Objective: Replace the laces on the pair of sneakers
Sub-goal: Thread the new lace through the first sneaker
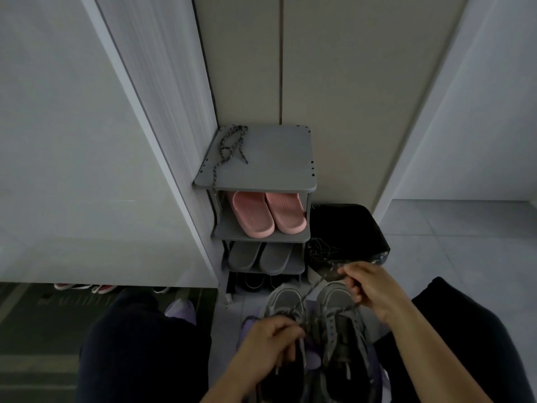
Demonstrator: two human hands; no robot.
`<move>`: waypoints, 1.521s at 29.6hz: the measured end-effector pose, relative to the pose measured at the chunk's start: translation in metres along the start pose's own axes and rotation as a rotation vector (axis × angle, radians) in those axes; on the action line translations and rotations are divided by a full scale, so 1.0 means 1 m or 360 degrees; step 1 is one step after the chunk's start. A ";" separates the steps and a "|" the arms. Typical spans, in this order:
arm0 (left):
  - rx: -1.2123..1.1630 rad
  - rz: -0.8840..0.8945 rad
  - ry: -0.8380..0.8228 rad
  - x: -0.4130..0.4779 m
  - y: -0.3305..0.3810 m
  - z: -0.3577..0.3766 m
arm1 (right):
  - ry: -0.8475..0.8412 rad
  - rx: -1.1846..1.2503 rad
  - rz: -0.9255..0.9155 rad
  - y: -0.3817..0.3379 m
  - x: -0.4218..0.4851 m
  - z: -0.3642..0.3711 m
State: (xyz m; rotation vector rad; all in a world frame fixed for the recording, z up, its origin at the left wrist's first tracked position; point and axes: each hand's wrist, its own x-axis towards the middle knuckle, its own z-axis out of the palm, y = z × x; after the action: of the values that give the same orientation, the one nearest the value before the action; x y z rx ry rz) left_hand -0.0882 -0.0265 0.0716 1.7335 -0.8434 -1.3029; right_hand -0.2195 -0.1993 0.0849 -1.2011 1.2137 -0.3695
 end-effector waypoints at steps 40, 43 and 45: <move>0.0537 -0.0115 0.0384 0.046 -0.053 -0.013 | -0.0411 -0.1804 -0.0513 0.034 0.012 0.093; 0.0479 -0.0144 0.0421 0.045 -0.054 -0.012 | -0.0503 -0.1844 -0.0383 0.027 0.018 0.083; 0.0476 -0.0175 0.0436 0.044 -0.052 -0.009 | -0.0587 -0.1979 -0.0362 0.021 0.018 0.080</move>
State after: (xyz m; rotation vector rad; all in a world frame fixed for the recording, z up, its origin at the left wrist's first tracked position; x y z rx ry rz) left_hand -0.0659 -0.0384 0.0074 2.1627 -0.8231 -1.0126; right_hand -0.1513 -0.1648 0.0475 -2.3409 0.9370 0.5419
